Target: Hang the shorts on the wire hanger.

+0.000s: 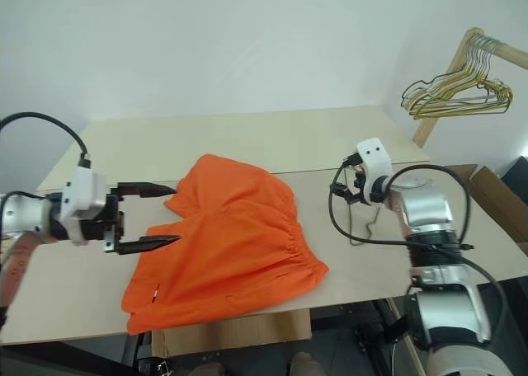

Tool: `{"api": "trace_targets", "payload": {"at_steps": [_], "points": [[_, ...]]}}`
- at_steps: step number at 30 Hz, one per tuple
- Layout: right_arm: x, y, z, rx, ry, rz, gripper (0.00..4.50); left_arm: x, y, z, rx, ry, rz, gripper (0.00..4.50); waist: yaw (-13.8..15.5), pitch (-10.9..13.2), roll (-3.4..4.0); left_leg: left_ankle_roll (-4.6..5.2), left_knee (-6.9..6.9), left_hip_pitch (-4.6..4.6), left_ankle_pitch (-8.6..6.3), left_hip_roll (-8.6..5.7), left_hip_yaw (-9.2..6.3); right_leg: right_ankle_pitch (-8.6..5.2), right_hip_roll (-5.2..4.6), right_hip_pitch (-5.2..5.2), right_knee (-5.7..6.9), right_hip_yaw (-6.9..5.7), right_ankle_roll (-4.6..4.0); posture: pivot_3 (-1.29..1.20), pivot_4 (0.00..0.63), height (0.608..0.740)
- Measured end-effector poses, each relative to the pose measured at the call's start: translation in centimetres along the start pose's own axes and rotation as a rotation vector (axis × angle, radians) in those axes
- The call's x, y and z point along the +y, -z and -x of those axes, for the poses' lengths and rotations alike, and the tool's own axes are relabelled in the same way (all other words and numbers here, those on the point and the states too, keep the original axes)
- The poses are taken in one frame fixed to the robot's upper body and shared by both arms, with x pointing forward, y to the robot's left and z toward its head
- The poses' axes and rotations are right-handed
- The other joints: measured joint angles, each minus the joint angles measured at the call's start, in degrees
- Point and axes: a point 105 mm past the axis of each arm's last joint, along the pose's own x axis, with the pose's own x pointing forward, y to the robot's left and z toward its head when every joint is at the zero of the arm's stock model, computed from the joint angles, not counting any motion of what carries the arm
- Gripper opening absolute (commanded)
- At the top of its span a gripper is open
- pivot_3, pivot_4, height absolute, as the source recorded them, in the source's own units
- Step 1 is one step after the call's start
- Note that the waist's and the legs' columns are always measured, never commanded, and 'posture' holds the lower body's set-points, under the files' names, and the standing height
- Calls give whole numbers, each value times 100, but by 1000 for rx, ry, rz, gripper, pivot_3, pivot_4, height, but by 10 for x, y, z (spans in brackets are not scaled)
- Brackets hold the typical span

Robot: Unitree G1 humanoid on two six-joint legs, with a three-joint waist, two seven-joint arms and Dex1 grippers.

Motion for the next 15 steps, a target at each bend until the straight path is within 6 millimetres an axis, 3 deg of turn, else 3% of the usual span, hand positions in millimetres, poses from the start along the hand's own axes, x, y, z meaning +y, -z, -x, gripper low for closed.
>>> {"api": "trace_targets", "payload": {"at_steps": [3, 9, 15], "points": [[1, 14, -11, 56, 45, -52, 4480, -8, 2, -10, -5, 43, 7, 4500, -37, 0, 0, 0, 0, -17, 0, -6, -4, 1, -7, -9, -4, -2, 3, -7, 0, 740], [-13, 21, -18, 85, 124, -81, 4480, -14, 4, -16, -18, 67, 19, 4500, -163, 0, 1, 0, 0, -10, 0, -11, -7, 2, -14, 0, -8, -4, 10, 0, 0, 740], [-1, 39, -25, 141, 71, -79, 4480, -17, 3, -18, -30, 75, 20, 4500, -321, 0, 1, 1, 0, -9, 0, -11, -16, 2, -13, 1, -6, -3, 11, 4, 0, 740]]}}
